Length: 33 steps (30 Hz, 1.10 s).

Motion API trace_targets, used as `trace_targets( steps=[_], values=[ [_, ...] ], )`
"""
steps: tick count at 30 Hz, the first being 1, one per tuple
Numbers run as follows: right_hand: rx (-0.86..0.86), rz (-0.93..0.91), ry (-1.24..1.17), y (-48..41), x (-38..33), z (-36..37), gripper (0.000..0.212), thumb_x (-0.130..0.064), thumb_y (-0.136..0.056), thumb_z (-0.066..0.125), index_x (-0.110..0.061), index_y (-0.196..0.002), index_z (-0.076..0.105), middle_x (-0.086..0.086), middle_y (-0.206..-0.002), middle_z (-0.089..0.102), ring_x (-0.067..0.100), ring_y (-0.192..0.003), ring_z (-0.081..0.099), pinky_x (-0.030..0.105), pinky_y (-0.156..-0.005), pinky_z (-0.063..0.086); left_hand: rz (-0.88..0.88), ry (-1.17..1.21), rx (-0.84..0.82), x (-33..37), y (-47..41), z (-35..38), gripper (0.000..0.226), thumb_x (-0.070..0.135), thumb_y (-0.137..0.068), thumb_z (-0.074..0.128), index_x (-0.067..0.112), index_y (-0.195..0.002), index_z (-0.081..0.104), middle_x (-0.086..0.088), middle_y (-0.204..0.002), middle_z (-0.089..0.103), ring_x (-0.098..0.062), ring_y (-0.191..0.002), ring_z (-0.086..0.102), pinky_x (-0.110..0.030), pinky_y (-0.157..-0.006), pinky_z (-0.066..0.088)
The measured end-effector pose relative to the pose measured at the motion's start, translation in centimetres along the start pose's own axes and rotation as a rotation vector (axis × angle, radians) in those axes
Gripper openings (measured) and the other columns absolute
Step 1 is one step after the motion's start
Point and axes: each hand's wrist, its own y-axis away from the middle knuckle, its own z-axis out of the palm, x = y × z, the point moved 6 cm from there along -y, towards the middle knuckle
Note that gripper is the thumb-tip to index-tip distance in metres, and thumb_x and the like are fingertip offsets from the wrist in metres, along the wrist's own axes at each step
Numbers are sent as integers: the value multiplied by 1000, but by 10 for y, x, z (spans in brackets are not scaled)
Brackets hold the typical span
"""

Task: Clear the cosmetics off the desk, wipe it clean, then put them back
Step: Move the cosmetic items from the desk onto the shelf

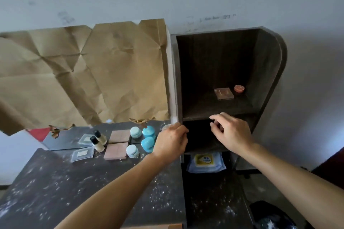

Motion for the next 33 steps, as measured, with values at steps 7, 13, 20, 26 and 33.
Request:
trace_targets(
  steps=[7,13,20,26,33],
  values=[
    [-212,32,-4,43,-126,86,16,-30,-80,66,-23,-94,63,-10,-84,64,19,-67,65,35,-50,52,-193,-117,-91,-113,132,-62,17,24,-91,52,13,-96,63,-3,-94,63,-23,-78,60,-36,-63,50],
    [-404,13,-76,44,-231,154,24,-34,-81,64,-24,-103,64,-8,-91,67,18,-73,66,35,-58,54,-398,-161,-97,-193,222,-113,10,20,-88,52,14,-86,60,-2,-90,62,-25,-78,61,-28,-60,36],
    [-579,-24,-84,12,-296,233,20,-32,-88,58,-22,-105,59,-8,-102,63,16,-84,62,25,-59,36,-640,-167,-63,-282,272,-139,17,27,-91,51,15,-93,63,1,-93,62,-23,-84,60,-32,-66,44],
    [-682,62,-142,-33,-310,336,26,-30,-87,59,-22,-112,59,-5,-113,63,17,-97,61,29,-74,50,-773,-187,-147,-366,279,-143,21,26,-88,50,18,-104,62,2,-105,62,-24,-94,60,-33,-74,47],
    [-712,236,-145,-78,-318,448,39,-41,-84,59,-18,-115,57,3,-114,62,26,-101,60,34,-73,50,-863,-180,-360,-452,268,-116,31,31,-90,50,19,-118,56,1,-119,55,-21,-108,55,-34,-85,49]
  ],
)
